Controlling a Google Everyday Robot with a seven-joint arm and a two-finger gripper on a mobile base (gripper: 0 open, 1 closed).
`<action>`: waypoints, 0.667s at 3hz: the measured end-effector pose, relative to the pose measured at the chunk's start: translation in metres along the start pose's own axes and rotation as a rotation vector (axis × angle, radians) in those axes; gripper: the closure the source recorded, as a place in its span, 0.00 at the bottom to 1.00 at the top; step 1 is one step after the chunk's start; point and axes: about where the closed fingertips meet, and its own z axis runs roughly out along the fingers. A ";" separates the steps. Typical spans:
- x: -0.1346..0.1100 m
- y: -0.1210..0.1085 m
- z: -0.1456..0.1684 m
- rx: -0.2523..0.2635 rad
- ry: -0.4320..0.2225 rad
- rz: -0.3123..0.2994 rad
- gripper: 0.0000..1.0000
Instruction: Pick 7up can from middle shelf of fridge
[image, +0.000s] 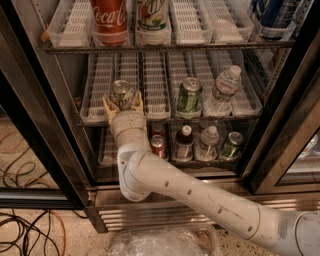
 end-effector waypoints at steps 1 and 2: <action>0.003 -0.004 0.013 0.005 0.007 0.005 0.35; 0.003 -0.004 0.013 0.007 0.008 0.006 0.59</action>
Offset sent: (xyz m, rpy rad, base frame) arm 0.0120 -0.0004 -0.0015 0.0036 0.0077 -0.0039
